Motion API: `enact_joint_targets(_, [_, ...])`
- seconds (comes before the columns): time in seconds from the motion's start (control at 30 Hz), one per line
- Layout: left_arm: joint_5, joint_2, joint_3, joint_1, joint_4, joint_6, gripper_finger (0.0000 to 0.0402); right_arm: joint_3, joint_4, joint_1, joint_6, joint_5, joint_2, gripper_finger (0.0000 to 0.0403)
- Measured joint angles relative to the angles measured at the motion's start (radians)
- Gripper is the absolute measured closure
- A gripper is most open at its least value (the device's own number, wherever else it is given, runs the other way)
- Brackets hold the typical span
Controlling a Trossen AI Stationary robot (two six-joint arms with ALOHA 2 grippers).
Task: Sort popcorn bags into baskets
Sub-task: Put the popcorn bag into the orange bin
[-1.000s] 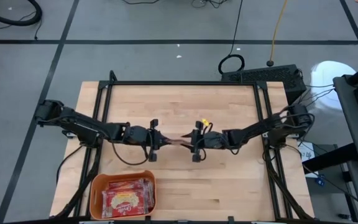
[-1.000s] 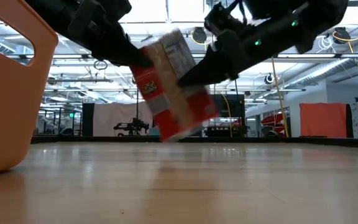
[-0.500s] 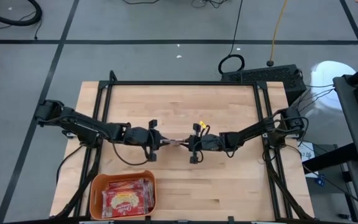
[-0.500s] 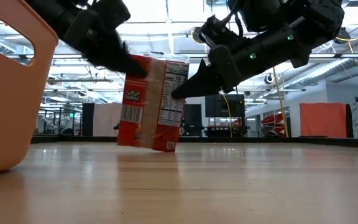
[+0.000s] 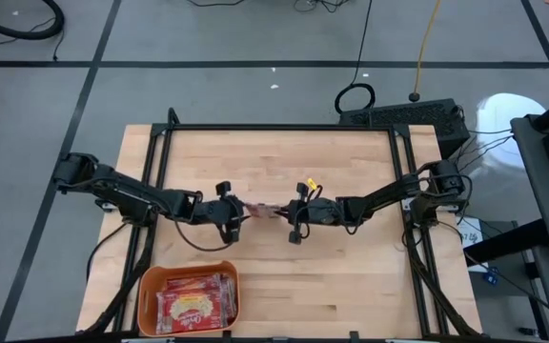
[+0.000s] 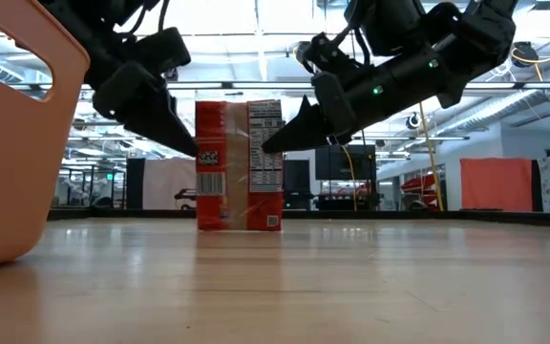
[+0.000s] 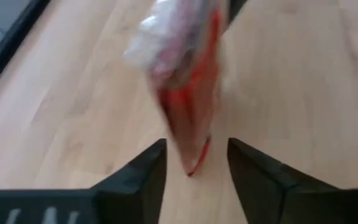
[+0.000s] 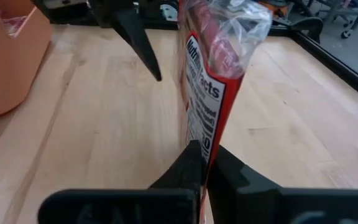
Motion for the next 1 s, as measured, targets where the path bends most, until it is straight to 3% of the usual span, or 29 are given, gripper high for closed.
enact_joint_targets(0.17, [-0.043,0.0,-0.085,0.0,0.11,-0.026,0.019,0.0,-0.001,-0.003,0.004,0.001,0.0,0.0402])
enact_joint_targets(0.4, [-0.048,0.0,-0.339,0.001,0.682,-0.017,0.0188,0.0,0.0,-0.006,0.027,0.0,0.0,0.0402])
enact_joint_targets(0.5, [-0.027,0.0,-0.398,0.002,0.845,0.018,0.0197,0.0,0.0,-0.006,0.027,0.0,0.0,0.0402])
enact_joint_targets(1.0, [0.191,0.002,-0.405,0.108,0.937,0.062,0.0202,0.0,0.031,-0.006,0.026,-0.002,0.0,0.0403])
